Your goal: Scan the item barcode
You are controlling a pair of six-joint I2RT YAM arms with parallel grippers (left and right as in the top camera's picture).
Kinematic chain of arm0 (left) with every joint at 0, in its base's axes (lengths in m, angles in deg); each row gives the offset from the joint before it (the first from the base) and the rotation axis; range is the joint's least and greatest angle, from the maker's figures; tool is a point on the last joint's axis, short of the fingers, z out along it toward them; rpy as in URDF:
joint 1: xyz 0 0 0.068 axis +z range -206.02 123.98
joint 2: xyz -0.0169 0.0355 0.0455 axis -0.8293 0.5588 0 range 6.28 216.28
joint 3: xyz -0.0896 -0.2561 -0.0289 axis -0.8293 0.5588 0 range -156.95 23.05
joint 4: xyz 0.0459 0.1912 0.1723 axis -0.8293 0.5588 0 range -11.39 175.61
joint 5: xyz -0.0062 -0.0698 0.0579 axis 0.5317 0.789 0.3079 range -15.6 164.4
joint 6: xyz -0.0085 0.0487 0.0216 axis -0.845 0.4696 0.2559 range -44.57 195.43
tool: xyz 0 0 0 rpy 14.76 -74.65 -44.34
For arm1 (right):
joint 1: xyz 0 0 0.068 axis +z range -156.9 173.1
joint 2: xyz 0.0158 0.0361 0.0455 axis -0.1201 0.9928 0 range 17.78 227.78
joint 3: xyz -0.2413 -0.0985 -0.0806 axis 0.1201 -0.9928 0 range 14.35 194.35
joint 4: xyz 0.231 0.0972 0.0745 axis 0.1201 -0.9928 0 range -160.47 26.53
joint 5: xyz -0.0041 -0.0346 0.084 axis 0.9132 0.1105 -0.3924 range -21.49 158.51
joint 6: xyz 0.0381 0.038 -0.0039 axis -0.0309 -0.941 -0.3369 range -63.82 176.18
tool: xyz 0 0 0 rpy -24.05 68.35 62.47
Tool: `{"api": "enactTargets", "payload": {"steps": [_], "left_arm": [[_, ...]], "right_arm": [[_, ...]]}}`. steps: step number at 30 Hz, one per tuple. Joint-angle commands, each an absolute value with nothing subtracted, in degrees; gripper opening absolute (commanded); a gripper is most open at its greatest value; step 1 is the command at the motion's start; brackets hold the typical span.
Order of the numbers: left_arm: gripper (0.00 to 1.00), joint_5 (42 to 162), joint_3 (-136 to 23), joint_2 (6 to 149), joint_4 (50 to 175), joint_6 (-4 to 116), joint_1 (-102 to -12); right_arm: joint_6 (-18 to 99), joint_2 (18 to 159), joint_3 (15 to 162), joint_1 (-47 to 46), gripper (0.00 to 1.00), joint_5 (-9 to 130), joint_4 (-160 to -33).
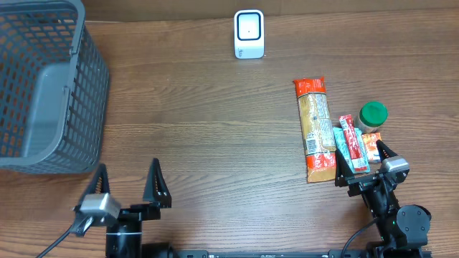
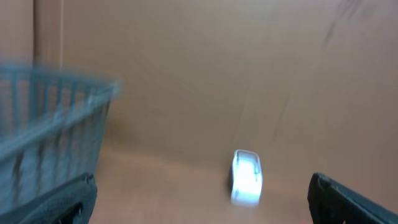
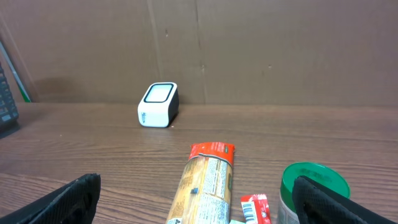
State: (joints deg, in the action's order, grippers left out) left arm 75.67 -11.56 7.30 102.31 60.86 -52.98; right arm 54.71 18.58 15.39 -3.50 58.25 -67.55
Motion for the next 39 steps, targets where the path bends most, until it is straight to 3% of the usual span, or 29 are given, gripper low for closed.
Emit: {"api": "enactTargets", "payload": {"steps": [1,9,14,27,39], "left_arm": [[1.0,77.8,-7.7,6.5,93.6,62.2,-53.0],[1.0,78.5,4.3,6.5,61.2,62.6,-53.0],[1.0,78.4,10.8,6.5,52.1,62.6,-53.0],[1.0,73.8,22.8,6.5,52.4,62.6,-53.0],[1.0,73.8,22.8,6.5,80.1,64.4,-53.0]], "right_arm": [[54.9,17.9,14.8,-3.8,1.0,58.1,-67.3],[54.9,17.9,14.8,-3.8,1.0,58.1,-67.3],[54.9,17.9,14.8,-3.8,1.0,58.1,-67.3],[54.9,17.9,14.8,-3.8,1.0,58.1,-67.3],[54.9,17.9,14.8,-3.8,1.0,58.1,-67.3]]}}
